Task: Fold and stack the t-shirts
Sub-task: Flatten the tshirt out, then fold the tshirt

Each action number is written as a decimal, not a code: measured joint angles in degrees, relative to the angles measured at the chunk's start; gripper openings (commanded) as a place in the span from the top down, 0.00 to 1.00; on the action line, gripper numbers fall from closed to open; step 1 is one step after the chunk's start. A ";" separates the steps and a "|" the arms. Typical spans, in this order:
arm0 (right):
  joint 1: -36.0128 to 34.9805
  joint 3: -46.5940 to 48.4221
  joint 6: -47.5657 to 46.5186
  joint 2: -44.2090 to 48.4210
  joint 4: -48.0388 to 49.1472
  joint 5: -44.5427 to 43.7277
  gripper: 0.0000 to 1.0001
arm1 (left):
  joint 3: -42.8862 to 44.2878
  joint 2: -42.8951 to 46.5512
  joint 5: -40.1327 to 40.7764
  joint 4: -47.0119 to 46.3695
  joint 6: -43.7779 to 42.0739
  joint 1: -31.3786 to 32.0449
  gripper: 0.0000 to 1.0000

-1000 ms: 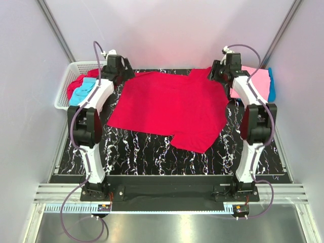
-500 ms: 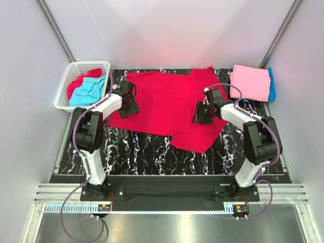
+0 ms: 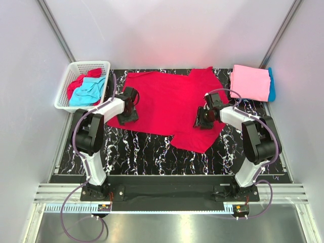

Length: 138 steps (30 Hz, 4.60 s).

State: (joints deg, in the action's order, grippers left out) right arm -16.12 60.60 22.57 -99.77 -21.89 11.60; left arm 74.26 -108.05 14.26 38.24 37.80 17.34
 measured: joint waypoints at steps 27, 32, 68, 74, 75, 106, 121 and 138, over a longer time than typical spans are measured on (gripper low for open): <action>-1.57 -10.12 4.76 6.14 0.02 -0.04 0.55 | -19.43 12.85 1.55 -4.07 6.51 5.64 0.44; -2.12 -12.59 6.86 8.59 -1.38 0.02 0.55 | -26.21 19.56 1.38 -3.04 9.14 8.94 0.46; -3.43 4.94 8.04 29.31 -19.19 -6.49 0.49 | -7.21 24.65 -3.43 1.42 11.47 -6.38 0.58; -3.45 6.27 7.08 23.02 -16.76 -6.38 0.49 | -6.69 11.02 -6.23 -10.99 11.26 -10.93 0.67; -3.45 6.27 7.02 21.29 -16.61 -6.32 0.49 | -6.08 8.63 -6.23 -12.55 11.23 -10.99 0.67; -3.43 12.17 3.37 3.76 -13.66 -4.55 0.49 | 14.12 -10.38 20.90 -13.09 0.20 -8.11 0.65; -3.21 12.17 3.34 3.56 -13.25 -4.42 0.49 | 19.39 -14.43 12.13 -9.11 4.37 -12.59 0.66; -2.58 12.15 3.37 3.56 -13.25 -4.42 0.49 | 21.51 -15.89 10.19 -6.01 5.62 -12.68 0.64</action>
State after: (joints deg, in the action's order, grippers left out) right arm -18.70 72.75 25.93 -96.20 -35.14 7.18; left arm 95.77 -123.94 24.45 32.23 43.42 4.67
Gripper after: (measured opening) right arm 0.510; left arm 0.345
